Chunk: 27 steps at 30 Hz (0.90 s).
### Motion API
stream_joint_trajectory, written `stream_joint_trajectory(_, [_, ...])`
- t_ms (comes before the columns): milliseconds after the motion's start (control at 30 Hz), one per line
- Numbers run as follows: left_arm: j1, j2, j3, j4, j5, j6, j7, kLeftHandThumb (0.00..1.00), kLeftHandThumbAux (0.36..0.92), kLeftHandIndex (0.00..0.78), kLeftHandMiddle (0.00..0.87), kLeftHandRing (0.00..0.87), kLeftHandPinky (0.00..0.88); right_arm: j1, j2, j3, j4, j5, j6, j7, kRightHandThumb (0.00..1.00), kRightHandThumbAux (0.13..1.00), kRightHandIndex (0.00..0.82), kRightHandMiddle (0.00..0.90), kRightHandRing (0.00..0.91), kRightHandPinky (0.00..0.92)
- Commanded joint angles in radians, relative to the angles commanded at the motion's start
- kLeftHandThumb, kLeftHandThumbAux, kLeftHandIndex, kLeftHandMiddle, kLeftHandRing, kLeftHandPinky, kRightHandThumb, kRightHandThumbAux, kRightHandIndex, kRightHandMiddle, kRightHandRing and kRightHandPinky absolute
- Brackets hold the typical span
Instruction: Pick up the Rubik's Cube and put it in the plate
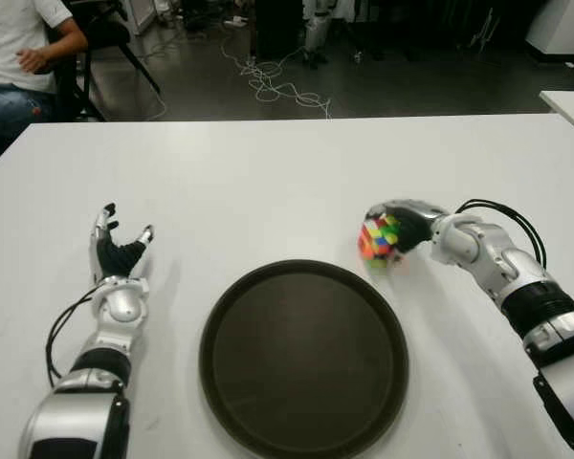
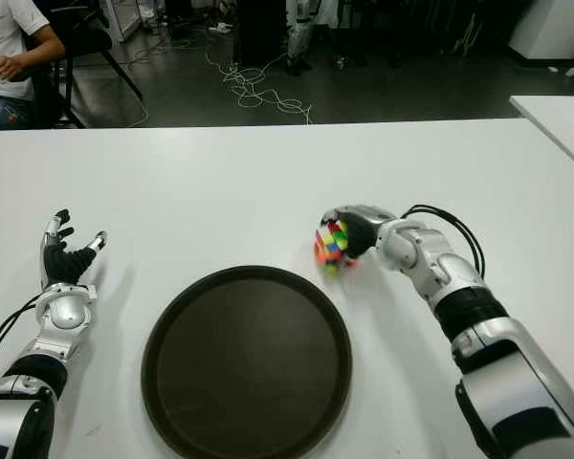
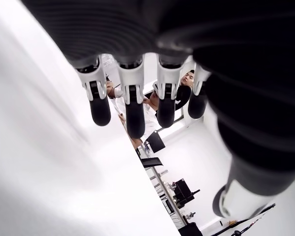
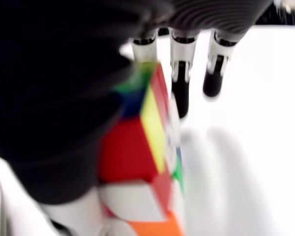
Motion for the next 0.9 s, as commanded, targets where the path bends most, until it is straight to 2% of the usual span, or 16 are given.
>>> stream_joint_trajectory(33, [0.000, 0.000, 0.000, 0.000, 0.000, 0.000, 0.000, 0.008, 0.740, 0.103, 0.137, 0.132, 0.117, 0.001, 0.002, -0.003, 0.003, 0.000, 0.000, -0.019, 0.596, 0.763, 0.404, 0.512, 0.542, 0.552])
stream_joint_trajectory(133, [-0.001, 0.000, 0.001, 0.000, -0.001, 0.002, -0.001, 0.003, 0.736, 0.102, 0.140, 0.138, 0.123, 0.003, 0.009, -0.012, 0.018, 0.001, 0.002, -0.076, 0.660, 0.743, 0.418, 0.568, 0.589, 0.594])
stream_joint_trajectory(233, [-0.001, 0.001, -0.001, 0.001, 0.001, 0.001, 0.003, 0.001, 0.739, 0.106, 0.146, 0.145, 0.131, 0.011, 0.022, -0.036, 0.029, 0.014, 0.013, -0.137, 0.683, 0.734, 0.424, 0.631, 0.649, 0.662])
stream_joint_trajectory(433, [-0.001, 0.002, -0.003, 0.003, 0.005, -0.007, 0.006, 0.015, 0.747, 0.120, 0.162, 0.168, 0.169, 0.012, 0.058, -0.089, 0.080, 0.063, -0.004, -0.234, 0.696, 0.727, 0.430, 0.715, 0.731, 0.740])
stream_joint_trajectory(600, [0.000, 0.006, -0.013, 0.003, 0.018, -0.006, 0.014, 0.005, 0.749, 0.119, 0.154, 0.152, 0.132, 0.010, 0.077, -0.117, 0.112, 0.097, -0.020, -0.267, 0.700, 0.724, 0.434, 0.750, 0.764, 0.768])
stream_joint_trajectory(900, [-0.001, 0.008, -0.020, 0.005, 0.032, 0.001, 0.028, 0.000, 0.746, 0.115, 0.162, 0.174, 0.205, 0.004, 0.090, -0.137, 0.141, 0.127, -0.032, -0.268, 0.701, 0.723, 0.436, 0.771, 0.780, 0.777])
